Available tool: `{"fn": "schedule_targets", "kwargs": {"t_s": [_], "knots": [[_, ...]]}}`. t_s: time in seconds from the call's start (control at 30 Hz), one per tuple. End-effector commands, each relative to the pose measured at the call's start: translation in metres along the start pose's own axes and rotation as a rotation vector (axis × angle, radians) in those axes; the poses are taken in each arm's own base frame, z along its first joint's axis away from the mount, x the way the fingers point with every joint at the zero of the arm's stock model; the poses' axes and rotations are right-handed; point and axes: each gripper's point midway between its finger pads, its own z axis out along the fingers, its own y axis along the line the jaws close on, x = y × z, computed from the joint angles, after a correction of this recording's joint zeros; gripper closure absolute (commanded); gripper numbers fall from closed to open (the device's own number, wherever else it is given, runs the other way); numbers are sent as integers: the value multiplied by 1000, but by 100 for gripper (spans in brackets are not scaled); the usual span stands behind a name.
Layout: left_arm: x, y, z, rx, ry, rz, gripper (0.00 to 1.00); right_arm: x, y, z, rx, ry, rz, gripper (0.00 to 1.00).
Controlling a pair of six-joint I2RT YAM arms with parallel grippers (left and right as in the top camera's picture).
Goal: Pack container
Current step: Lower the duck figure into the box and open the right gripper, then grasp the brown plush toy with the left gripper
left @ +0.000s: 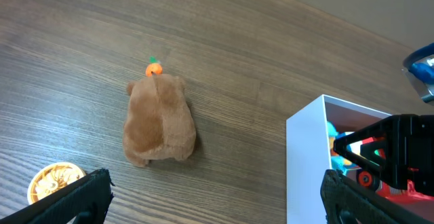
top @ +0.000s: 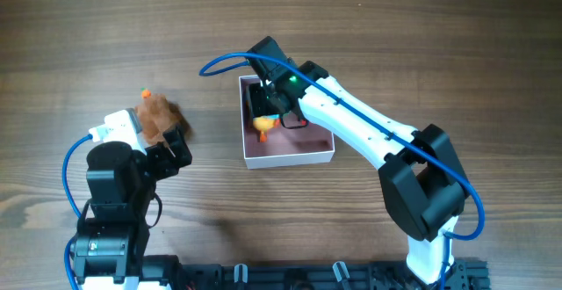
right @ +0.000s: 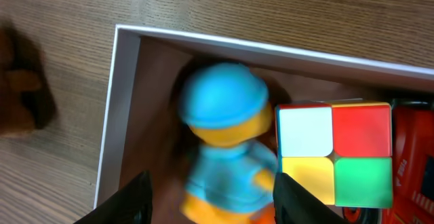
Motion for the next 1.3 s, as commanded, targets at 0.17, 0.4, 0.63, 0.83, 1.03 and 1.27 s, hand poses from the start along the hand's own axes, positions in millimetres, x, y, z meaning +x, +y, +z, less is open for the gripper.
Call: {"fn": "schedule_targets", "kwargs": {"t_s": [0.17,0.4,0.63,0.83,1.03,1.27], "knots": [[-8,1,-4,-11,-23,-17,0,-34,0,-58,45,-135,-44,50],[-26,-4,-22,-5,-43,-26,0,-50,-148,-254,194,-347,222,0],[-69,7,-17,-208,109,-98,0,17,-307,-273,241,-208,546,0],[-33,36,74,-298,472,-187,0,51,-338,-208,267,7,620,0],[19,51,123,-305,695,-60,0,57,-344,-185,250,75,638,0],[60,65,161,-334,812,-66,0,57,-343,-185,247,75,638,0]]}}
